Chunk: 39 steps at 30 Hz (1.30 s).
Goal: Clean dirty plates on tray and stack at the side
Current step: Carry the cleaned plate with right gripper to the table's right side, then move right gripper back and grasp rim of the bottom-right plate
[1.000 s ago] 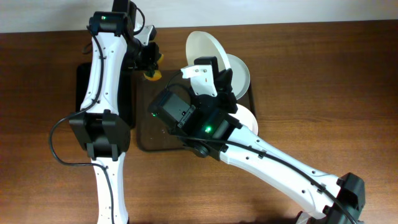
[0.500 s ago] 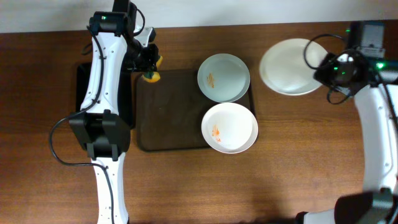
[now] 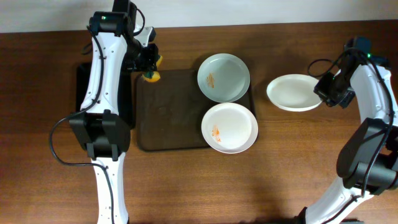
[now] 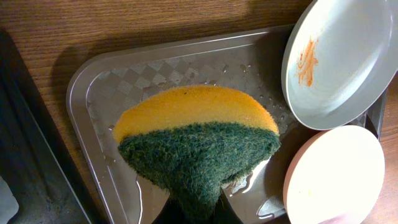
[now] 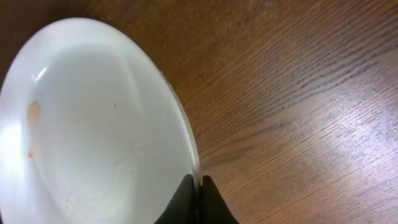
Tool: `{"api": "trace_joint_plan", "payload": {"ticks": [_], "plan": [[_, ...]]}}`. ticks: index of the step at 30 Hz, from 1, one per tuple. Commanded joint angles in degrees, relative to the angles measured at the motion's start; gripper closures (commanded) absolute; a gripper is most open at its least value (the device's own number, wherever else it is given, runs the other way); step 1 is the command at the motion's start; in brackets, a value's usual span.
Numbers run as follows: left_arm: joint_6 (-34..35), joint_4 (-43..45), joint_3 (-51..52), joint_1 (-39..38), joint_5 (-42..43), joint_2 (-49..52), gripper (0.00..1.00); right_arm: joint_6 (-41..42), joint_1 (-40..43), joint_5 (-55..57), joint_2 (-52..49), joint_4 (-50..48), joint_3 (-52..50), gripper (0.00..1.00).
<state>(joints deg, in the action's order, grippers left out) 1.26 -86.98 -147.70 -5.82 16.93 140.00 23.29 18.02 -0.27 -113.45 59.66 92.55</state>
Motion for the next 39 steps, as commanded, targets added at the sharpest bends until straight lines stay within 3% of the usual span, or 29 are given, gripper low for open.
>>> {"api": "trace_joint_plan", "payload": {"ticks": [1,2,3,4,7,12,16,24,29,33,39], "plan": [[-0.9,0.1,-0.5,0.0,-0.2,-1.2,0.99,-0.5,0.2,5.1,-0.5,-0.4,-2.8,0.96],[-0.9,0.1,-0.5,0.0,-0.2,-1.2,0.99,-0.6,0.2,5.3,-0.5,-0.4,-3.5,0.79],[-0.9,0.1,-0.5,0.0,-0.2,-1.2,0.99,-0.6,0.2,5.2,-0.5,-0.3,-3.6,0.27],[-0.9,0.2,-0.5,0.0,-0.2,-1.2,0.99,-0.6,0.0,4.5,-0.4,-0.5,-3.5,0.20],[-0.9,0.1,-0.5,0.0,-0.2,-1.2,0.99,-3.5,0.0,-3.9,-0.4,1.9,-0.5,0.18],[-0.9,0.4,-0.5,0.0,-0.2,-1.2,0.99,-6.6,-4.8,-17.8,3.6,6.6,2.3,0.24],[-0.9,0.4,-0.5,0.0,-0.2,-1.2,0.99,-6.6,-14.3,-16.5,3.7,9.9,-0.8,0.31],[-0.9,0.3,-0.5,-0.1,-0.2,-1.2,0.99,-0.1,-26.2,-9.9,3.6,1.4,-15.7,0.65],[-0.9,0.3,-0.5,-0.1,-0.2,-1.2,0.99,-0.1,-30.4,-9.8,3.6,-1.4,-16.4,0.96],[-0.9,0.3,-0.5,-0.1,-0.2,-1.2,0.99,2.8,-37.0,-10.3,3.6,-2.5,-16.4,0.96],[-0.9,0.3,-0.5,-0.1,-0.2,-1.2,0.99,16.2,-46.3,-10.4,3.6,-15.7,-16.4,0.96]]}}
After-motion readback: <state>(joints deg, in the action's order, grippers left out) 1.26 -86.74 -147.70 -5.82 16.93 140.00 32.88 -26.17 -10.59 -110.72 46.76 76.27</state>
